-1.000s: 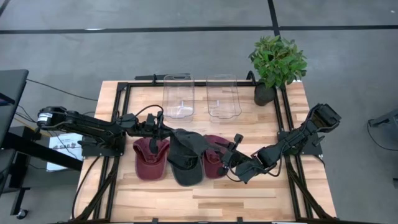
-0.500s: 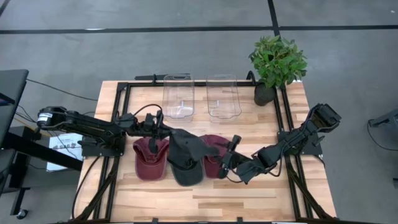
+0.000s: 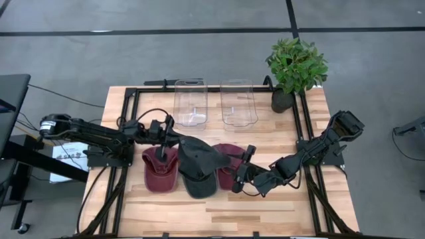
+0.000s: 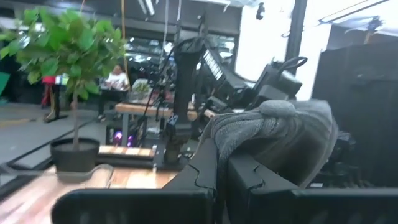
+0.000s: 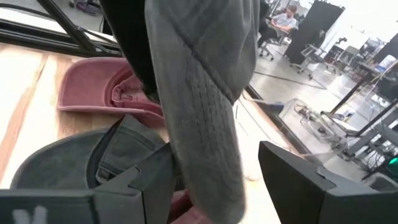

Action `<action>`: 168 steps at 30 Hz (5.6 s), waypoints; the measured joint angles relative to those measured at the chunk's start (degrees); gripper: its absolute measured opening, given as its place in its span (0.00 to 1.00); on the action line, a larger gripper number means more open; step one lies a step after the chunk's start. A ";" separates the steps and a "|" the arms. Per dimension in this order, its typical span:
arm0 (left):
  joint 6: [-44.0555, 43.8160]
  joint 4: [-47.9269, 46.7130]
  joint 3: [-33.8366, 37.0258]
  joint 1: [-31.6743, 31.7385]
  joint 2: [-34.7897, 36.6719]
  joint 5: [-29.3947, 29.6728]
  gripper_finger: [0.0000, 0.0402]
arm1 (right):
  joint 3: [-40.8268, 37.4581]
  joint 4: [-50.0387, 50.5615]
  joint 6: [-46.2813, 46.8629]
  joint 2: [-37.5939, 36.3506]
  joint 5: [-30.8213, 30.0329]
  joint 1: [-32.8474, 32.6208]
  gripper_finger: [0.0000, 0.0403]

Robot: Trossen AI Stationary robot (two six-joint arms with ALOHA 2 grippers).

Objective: Pick & Place hat
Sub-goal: Put the right black cap into the left transparent bin

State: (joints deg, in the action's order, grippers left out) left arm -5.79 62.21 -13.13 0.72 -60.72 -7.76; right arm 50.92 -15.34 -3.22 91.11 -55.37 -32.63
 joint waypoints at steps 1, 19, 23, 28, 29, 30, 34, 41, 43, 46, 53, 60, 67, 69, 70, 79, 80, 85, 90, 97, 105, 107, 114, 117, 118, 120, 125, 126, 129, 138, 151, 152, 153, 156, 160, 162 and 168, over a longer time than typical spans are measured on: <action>-0.01 0.55 0.00 0.33 0.01 -0.52 0.02 | 0.00 -0.84 -0.94 0.00 0.00 -0.01 0.54; -0.31 2.05 0.00 2.40 1.97 -20.84 0.02 | 5.07 -7.50 -16.02 -0.04 -0.14 -1.07 0.49; -0.47 1.99 0.00 2.18 1.96 -25.53 0.02 | 6.82 -7.45 -18.87 -0.04 -0.02 -0.19 0.47; -0.47 1.57 0.00 0.46 1.90 -27.94 0.02 | 8.35 -7.38 -22.23 -0.04 2.96 2.10 0.44; -0.47 1.48 0.00 0.03 1.76 -28.08 0.02 | 8.68 -6.96 -22.43 -0.04 5.09 2.75 0.43; -0.47 1.00 0.00 -0.44 1.74 -28.07 0.02 | 9.18 -6.15 -22.56 -0.04 7.73 3.41 0.43; -0.48 -1.27 0.00 -2.19 1.72 -28.07 0.02 | 12.45 0.57 -20.20 -0.04 19.74 6.83 0.40; -0.35 -3.80 0.00 -4.94 1.72 -28.06 0.02 | 15.83 7.55 -17.66 -0.04 39.83 13.66 0.37; -0.21 -5.24 0.00 -5.27 1.64 -27.88 0.02 | 16.28 7.87 -17.79 -0.04 42.65 14.88 0.36; -0.29 -6.51 0.00 -5.30 0.84 -26.26 0.02 | 16.83 7.81 -19.59 -0.04 44.65 16.05 0.35; -2.60 -7.40 0.01 -5.15 -4.03 -22.25 0.02 | 16.96 9.36 -22.78 -0.04 48.54 17.89 0.33; -3.70 -7.04 0.02 -5.14 -8.20 -22.22 0.02 | 16.96 12.53 -22.75 -0.04 57.42 20.30 0.28; -3.72 -6.62 0.02 -5.28 -8.55 -21.89 0.02 | 16.96 12.31 -22.78 -0.04 58.51 20.53 0.25; -3.66 -6.31 0.02 -5.28 -8.55 -20.74 0.02 | 16.96 12.32 -22.76 0.07 58.51 20.53 0.25; -3.56 -6.12 0.02 -5.28 -8.55 -20.14 0.02 | 17.02 12.25 -22.76 0.47 58.53 20.53 0.25; -3.18 -4.14 0.02 -5.28 -7.45 -19.68 0.02 | 16.96 11.87 -22.74 7.07 58.47 20.83 0.25; -3.17 -3.87 0.02 -5.28 -6.99 -19.67 0.02 | 16.96 11.20 -22.73 7.88 58.47 20.77 0.25; -3.77 -3.39 0.02 -5.28 -2.32 -21.57 0.02 | 16.96 8.93 -22.30 10.35 58.47 21.01 0.25; -5.13 -3.34 0.02 -6.05 2.79 -24.30 0.02 | 16.96 8.43 -18.22 10.56 58.52 21.93 0.25; -3.95 -3.47 0.02 -8.64 5.04 -30.46 0.02 | 16.96 5.17 9.35 10.56 72.75 27.80 0.25; 1.23 -3.03 0.02 -9.84 6.05 -30.93 0.02 | 16.98 1.68 19.11 14.11 86.52 31.30 0.25; 2.33 -2.67 0.01 -9.84 6.59 -30.85 0.02 | 16.95 -0.50 19.86 16.01 88.83 31.61 0.25; 2.57 -1.58 0.02 -9.84 9.13 -30.85 0.02 | 16.96 -8.84 19.91 21.57 93.21 31.62 0.25; 2.57 -1.30 0.02 -9.84 9.78 -30.87 0.03 | 17.07 -12.08 20.19 23.09 95.43 31.63 0.25; 2.57 -1.30 0.02 -9.84 9.80 -30.87 0.03 | 17.12 -13.59 20.84 23.52 96.37 31.64 0.25; 2.60 -1.41 0.02 -9.84 9.71 -30.87 0.03 | 17.33 -17.02 22.61 24.06 97.30 31.64 0.25; 3.86 -1.27 0.02 -9.84 9.49 -30.87 0.03 | 17.42 -19.88 23.05 24.46 96.74 31.86 0.25; 3.88 -1.28 0.02 -9.84 9.48 -30.87 0.03 | 17.42 -19.96 22.59 24.46 96.31 32.02 0.25; 4.43 -1.22 0.02 -9.84 9.48 -30.87 0.03 | 17.42 -21.34 22.27 24.50 95.76 32.54 0.25; 7.61 0.83 0.02 -9.84 9.48 -30.87 0.03 | 17.38 -21.67 21.20 24.50 92.70 32.54 0.25; 9.00 2.01 0.02 -9.84 9.48 -30.89 0.03 | 17.38 -19.54 19.72 24.50 89.19 30.92 0.25; 9.00 2.17 0.02 -9.84 9.48 -31.07 0.03 | 17.38 -18.71 19.71 24.50 88.65 31.00 0.25; 9.00 2.39 0.02 -9.84 9.48 -31.40 0.03 | 17.38 -17.81 19.73 24.50 87.98 31.14 0.25; 10.07 2.72 0.02 -9.84 9.48 -31.70 0.03 | 17.38 -17.00 20.12 24.50 87.85 31.26 0.25; 11.65 2.77 0.02 -9.84 9.48 -31.71 0.03 | 17.38 -17.31 21.20 24.50 88.07 30.82 0.25; 11.95 2.79 0.02 -9.84 9.48 -31.70 0.03 | 17.38 -17.91 21.26 24.50 88.21 30.50 0.25; 12.84 2.82 0.02 -9.84 9.48 -31.68 0.03 | 18.99 -18.14 22.27 24.50 88.45 29.15 0.25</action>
State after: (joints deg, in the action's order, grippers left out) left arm 7.04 65.04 -13.10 -9.13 -51.24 -39.44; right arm 69.90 -33.47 19.05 115.61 33.08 -3.48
